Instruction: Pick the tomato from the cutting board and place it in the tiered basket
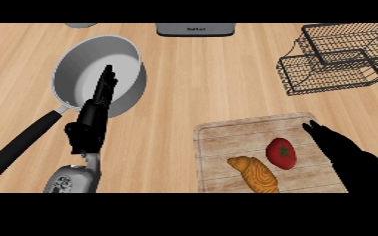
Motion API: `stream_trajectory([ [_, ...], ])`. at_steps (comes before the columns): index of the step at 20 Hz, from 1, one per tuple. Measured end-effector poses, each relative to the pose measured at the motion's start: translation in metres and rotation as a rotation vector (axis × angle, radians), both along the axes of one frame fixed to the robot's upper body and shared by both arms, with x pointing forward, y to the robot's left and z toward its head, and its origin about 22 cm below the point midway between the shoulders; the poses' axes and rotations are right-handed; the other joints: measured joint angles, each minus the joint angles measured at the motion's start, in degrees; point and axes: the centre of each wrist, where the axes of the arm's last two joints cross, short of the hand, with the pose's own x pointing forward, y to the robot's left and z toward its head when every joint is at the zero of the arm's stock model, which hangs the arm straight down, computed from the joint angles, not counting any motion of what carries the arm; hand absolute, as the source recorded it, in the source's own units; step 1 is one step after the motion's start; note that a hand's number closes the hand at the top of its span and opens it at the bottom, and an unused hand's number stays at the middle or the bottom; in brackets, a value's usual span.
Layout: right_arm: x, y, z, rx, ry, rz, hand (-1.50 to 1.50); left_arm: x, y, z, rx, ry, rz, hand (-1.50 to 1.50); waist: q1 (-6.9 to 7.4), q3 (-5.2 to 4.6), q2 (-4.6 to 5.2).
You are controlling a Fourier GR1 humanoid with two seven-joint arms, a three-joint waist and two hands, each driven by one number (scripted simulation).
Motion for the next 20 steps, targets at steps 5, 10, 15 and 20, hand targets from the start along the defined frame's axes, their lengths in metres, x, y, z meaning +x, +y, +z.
stream_trajectory([
  [5,0.006,0.006,-0.003,0.015,0.014,-0.001,-1.5,-0.004,-0.004,-0.003,-0.001,0.0,-0.002,0.0,0.08,0.03,-0.03],
  [10,0.018,0.012,-0.011,0.022,0.034,-0.007,-1.5,0.0,-0.005,0.003,0.0,-0.002,0.002,0.0,0.12,0.0,0.02],
  [15,0.025,0.015,-0.023,0.016,0.049,-0.008,-1.5,-0.002,-0.007,0.0,-0.007,0.005,0.003,0.0,0.11,-0.01,0.04],
  [20,0.025,0.023,-0.031,0.024,0.051,-0.014,-1.5,0.002,-0.007,-0.004,-0.007,-0.01,-0.002,0.0,0.05,0.03,-0.02],
])
